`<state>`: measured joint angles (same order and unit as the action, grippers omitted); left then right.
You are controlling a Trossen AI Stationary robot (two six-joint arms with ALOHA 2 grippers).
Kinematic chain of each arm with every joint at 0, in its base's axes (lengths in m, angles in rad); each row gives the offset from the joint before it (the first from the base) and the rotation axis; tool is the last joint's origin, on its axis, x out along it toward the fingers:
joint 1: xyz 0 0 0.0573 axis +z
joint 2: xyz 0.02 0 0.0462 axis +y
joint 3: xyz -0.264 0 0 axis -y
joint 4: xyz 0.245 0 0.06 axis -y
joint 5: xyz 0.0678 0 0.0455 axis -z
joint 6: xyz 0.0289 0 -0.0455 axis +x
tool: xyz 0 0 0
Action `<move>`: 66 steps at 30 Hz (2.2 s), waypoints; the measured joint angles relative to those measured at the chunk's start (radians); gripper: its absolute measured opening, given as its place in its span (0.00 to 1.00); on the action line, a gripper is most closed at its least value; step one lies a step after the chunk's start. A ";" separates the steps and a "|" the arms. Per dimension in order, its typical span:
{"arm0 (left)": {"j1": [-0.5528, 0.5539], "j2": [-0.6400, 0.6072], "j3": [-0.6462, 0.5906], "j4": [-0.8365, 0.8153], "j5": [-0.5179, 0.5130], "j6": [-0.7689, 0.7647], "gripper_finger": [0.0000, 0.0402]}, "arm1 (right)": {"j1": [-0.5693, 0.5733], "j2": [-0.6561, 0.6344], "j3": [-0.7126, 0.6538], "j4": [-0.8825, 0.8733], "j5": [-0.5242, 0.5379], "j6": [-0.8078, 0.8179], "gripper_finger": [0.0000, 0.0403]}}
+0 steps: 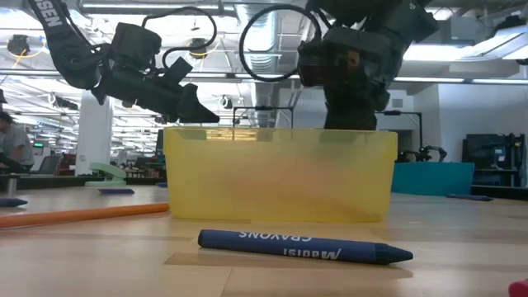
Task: Sort crayons/erasers/pens/pencils in bins
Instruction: Put the top right blue crayon into the red bin
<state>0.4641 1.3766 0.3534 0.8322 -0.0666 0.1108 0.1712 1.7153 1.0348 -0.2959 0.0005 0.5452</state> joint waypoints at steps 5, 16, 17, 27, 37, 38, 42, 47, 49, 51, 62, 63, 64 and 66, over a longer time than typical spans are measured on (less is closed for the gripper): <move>0.000 0.000 0.000 -0.017 0.000 0.000 0.00 | -0.004 0.000 0.000 -0.035 0.002 0.008 0.04; 0.000 0.000 0.000 -0.021 0.000 0.000 0.00 | -0.006 0.000 0.000 -0.113 0.066 0.056 0.02; 0.000 0.000 0.000 -0.021 0.000 0.000 0.00 | -0.006 0.000 0.000 -0.110 0.075 0.057 0.02; 0.000 0.000 0.000 -0.044 0.032 0.023 0.00 | -0.001 -0.041 -0.001 -0.065 0.082 0.030 0.02; 0.000 -0.021 0.000 -0.124 0.113 0.057 0.00 | 0.050 -0.267 -0.132 -0.007 0.213 -0.156 0.01; 0.000 -0.032 0.000 -0.138 0.113 0.061 0.00 | 0.048 -0.288 -0.167 0.026 0.213 -0.159 0.01; 0.000 -0.090 0.000 -0.181 0.113 0.055 0.00 | 0.028 -0.370 -0.303 0.139 0.213 -0.157 0.01; 0.000 -0.172 0.001 -0.262 0.114 0.011 0.00 | 0.009 -0.478 -0.378 0.121 0.213 -0.120 0.01; 0.000 -0.183 0.000 -0.277 0.114 -0.002 0.00 | 0.009 -0.525 -0.381 0.050 0.239 -0.080 0.01; 0.000 -0.182 0.000 -0.271 0.114 -0.014 0.00 | 0.009 -0.567 -0.381 -0.063 0.266 -0.012 0.01; 0.000 -0.148 0.000 -0.184 0.161 -0.052 0.00 | -0.075 -0.653 -0.390 -0.422 0.313 0.186 0.03; -0.001 -0.148 0.000 -0.203 0.161 -0.048 0.00 | -0.083 -0.657 -0.397 -0.420 0.304 0.170 0.03; -0.001 -0.148 0.000 -0.226 0.162 -0.038 0.00 | -0.092 -0.660 -0.407 -0.414 0.288 0.152 0.03; 0.004 -0.148 0.000 -0.265 0.162 -0.025 0.00 | -0.108 -0.662 -0.435 -0.372 0.264 0.113 0.03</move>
<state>0.4676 1.2285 0.3538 0.5677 0.0953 0.0858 0.0633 1.0537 0.5994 -0.6682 0.2646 0.6581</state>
